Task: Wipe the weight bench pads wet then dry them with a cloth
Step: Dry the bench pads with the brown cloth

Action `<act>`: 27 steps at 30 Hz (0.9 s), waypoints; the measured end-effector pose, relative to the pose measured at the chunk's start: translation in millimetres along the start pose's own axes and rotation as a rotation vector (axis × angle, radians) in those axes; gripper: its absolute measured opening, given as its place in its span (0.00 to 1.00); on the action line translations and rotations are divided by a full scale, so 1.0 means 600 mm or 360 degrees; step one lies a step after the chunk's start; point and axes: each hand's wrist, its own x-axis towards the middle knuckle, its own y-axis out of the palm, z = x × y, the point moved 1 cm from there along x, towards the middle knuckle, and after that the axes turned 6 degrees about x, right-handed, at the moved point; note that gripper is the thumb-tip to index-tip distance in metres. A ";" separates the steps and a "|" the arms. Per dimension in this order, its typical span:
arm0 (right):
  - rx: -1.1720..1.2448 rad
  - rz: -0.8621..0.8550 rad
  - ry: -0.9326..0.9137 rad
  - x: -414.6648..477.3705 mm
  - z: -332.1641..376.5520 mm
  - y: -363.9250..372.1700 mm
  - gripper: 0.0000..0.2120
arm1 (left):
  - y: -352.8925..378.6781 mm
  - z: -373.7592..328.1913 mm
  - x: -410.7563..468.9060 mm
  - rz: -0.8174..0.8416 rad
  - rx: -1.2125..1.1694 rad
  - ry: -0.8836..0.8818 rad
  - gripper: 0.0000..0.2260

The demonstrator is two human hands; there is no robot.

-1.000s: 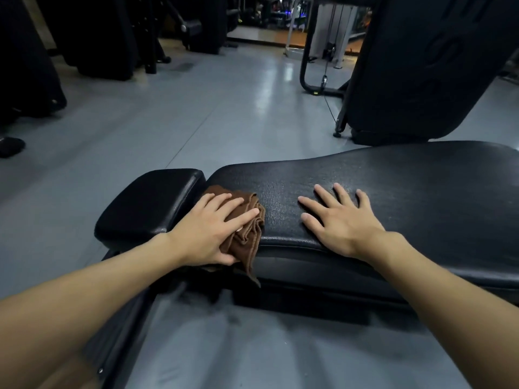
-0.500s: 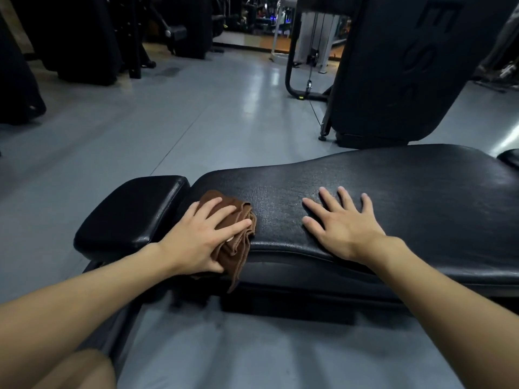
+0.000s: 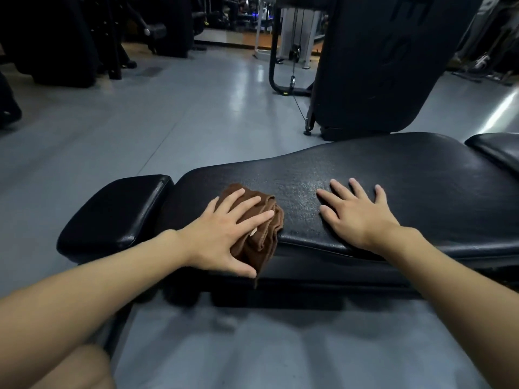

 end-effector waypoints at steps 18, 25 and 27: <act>-0.0096 -0.0064 -0.0023 -0.008 -0.025 -0.024 0.24 | 0.007 -0.025 0.037 -0.0423 0.0086 0.0234 0.37; -0.0066 -0.0187 -0.0016 -0.038 -0.066 -0.034 0.24 | -0.007 -0.050 0.067 -0.0338 0.0169 0.0287 0.43; -0.0107 -0.0216 0.0117 -0.044 -0.110 -0.046 0.24 | -0.024 -0.087 0.097 -0.0381 0.0171 0.0381 0.41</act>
